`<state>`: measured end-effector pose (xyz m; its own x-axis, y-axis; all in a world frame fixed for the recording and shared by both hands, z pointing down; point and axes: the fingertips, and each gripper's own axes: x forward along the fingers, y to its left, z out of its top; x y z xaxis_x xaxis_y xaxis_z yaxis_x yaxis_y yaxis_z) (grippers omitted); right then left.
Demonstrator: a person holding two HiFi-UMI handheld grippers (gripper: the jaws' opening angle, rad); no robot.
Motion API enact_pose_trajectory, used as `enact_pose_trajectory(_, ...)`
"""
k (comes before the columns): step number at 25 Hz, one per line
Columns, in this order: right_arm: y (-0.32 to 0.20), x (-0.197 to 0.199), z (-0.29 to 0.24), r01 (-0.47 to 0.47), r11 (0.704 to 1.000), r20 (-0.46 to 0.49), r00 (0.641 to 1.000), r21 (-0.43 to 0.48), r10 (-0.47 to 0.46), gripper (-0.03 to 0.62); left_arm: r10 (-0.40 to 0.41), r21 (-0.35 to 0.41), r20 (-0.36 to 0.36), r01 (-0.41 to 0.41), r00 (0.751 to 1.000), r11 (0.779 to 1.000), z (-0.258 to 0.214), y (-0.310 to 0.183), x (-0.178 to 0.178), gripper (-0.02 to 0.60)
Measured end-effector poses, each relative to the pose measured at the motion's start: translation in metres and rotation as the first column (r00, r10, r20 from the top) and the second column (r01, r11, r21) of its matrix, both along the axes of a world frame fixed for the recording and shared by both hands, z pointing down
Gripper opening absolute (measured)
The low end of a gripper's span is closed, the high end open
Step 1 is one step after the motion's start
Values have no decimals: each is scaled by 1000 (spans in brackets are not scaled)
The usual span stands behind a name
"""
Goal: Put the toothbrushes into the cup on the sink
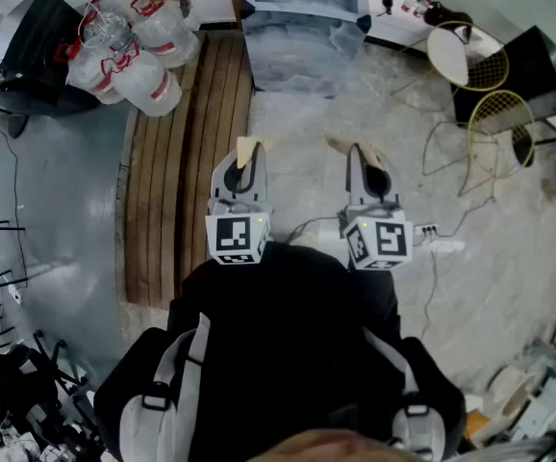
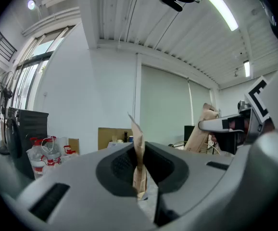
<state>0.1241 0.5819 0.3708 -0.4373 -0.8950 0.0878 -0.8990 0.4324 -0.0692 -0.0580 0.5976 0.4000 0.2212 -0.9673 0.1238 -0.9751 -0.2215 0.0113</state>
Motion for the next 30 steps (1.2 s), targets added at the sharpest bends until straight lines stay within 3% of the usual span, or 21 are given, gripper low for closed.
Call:
enact_pose_trajectory(3, -1, -7, 3, -9, 1000, 10, 1000, -1, 9, 49, -7, 11, -47, 8, 999, 1000, -3, -2, -6, 31)
enact_pose_trajectory(12, -2, -37, 3, -61, 998, 47, 997, -3, 61, 49, 36, 27, -64, -34, 997, 999, 0, -7, -50, 31)
enact_pose_trajectory(19, -5, -47, 4, -87, 996, 32, 996, -9, 87, 49, 74, 11, -80, -73, 994, 997, 14, -15, -58, 31)
enact_pose_trajectory(30, -118, -48, 12, -82, 997, 68, 994, 15, 80, 49, 91, 21, -31, -91, 995, 996, 14, -127, -58, 31)
